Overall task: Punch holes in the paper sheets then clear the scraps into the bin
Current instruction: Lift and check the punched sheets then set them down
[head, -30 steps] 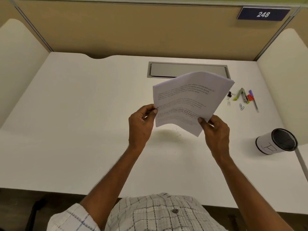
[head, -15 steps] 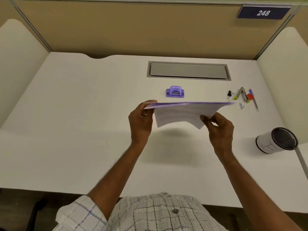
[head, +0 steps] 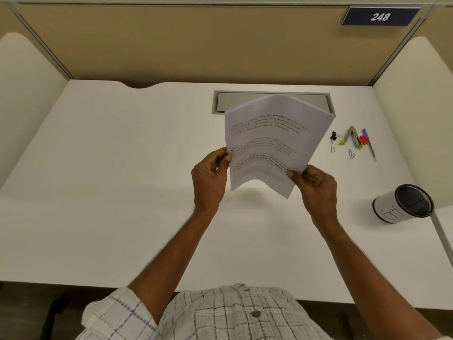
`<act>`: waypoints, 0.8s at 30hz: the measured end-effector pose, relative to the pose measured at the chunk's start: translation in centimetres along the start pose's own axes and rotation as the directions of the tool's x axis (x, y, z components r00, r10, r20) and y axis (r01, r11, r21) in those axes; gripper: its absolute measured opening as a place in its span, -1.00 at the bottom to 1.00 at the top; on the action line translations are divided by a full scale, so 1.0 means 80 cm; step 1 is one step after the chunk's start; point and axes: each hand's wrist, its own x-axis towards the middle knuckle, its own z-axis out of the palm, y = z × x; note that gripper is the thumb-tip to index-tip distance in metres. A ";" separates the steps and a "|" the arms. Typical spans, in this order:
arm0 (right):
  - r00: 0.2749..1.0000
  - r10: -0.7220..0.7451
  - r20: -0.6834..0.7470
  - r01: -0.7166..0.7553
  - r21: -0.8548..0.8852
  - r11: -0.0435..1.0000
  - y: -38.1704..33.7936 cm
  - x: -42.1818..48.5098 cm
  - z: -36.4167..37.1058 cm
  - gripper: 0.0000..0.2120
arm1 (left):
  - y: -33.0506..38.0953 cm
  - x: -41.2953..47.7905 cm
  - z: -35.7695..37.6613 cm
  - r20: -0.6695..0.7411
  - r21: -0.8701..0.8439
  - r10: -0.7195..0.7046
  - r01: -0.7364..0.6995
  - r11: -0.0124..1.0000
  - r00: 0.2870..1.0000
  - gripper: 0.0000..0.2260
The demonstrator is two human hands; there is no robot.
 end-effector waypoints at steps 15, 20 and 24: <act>0.988 0.108 0.114 -0.130 0.218 0.967 -0.003 0.016 -0.003 -0.80 | -0.003 0.025 -0.017 0.009 -0.023 -0.081 0.081 0.996 0.997 -0.82; 0.977 0.149 0.149 -0.182 0.237 0.954 0.000 0.017 0.002 -0.78 | -0.013 0.035 -0.024 0.056 -0.029 -0.146 0.148 0.989 0.988 -0.80; 0.958 0.201 0.203 -0.244 0.215 0.946 0.005 0.017 0.023 -0.77 | -0.025 0.044 -0.045 0.063 -0.013 -0.208 0.209 0.978 0.976 -0.77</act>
